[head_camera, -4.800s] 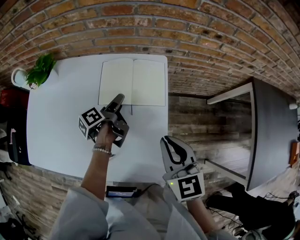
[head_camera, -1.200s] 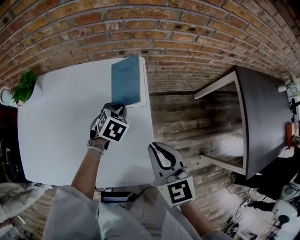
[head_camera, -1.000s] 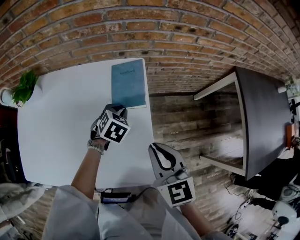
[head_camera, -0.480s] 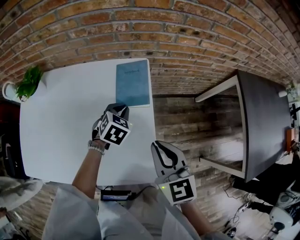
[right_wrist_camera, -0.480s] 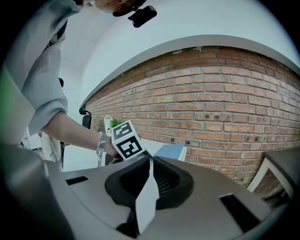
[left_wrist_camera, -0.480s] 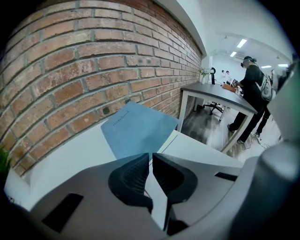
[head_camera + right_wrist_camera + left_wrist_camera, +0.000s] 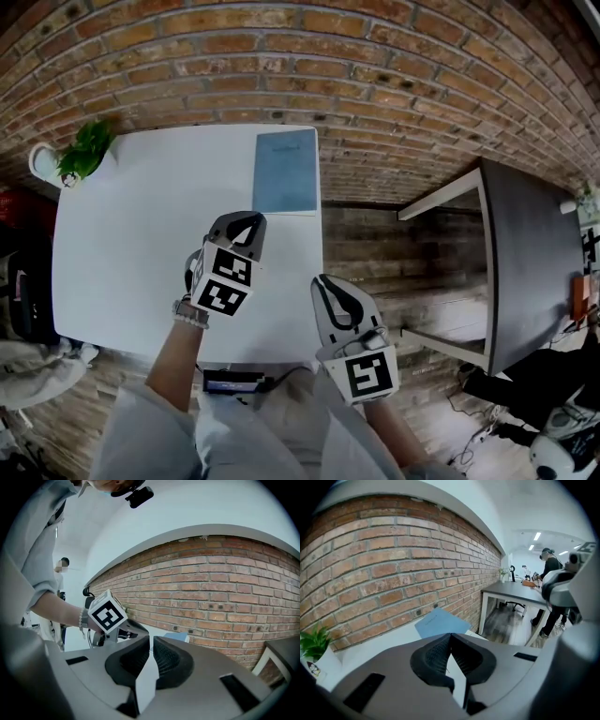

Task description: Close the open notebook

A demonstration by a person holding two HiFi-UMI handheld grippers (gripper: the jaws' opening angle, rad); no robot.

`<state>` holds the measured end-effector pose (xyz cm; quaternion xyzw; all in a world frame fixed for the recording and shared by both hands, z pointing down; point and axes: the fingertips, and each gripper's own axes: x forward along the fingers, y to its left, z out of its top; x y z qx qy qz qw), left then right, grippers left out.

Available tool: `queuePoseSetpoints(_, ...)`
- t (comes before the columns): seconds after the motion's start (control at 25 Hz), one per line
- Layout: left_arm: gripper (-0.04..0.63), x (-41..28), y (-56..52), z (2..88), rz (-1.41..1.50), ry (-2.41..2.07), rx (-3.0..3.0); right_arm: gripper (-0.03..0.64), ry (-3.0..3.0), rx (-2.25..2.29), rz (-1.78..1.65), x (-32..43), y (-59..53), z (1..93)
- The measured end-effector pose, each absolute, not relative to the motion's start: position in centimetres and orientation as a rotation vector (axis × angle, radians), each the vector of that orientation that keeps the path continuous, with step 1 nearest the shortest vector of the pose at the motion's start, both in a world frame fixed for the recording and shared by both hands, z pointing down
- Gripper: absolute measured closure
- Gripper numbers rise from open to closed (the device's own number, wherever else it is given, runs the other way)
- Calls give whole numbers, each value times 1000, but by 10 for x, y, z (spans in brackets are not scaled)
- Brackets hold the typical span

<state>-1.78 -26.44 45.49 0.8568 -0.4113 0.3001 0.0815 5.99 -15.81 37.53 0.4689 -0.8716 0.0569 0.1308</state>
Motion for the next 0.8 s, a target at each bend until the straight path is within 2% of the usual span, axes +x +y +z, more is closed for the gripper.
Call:
queuePoseSetpoints(0.4, 577, -53, -207, 377, 640, -1394, 2584, 563, -2556, 1335, 154, 47, -136, 357)
queuePoseSetpoints(0.8, 577, -80, -154, 328, 502, -1476, 2613, 563, -2601, 1303, 114, 30, -123, 337)
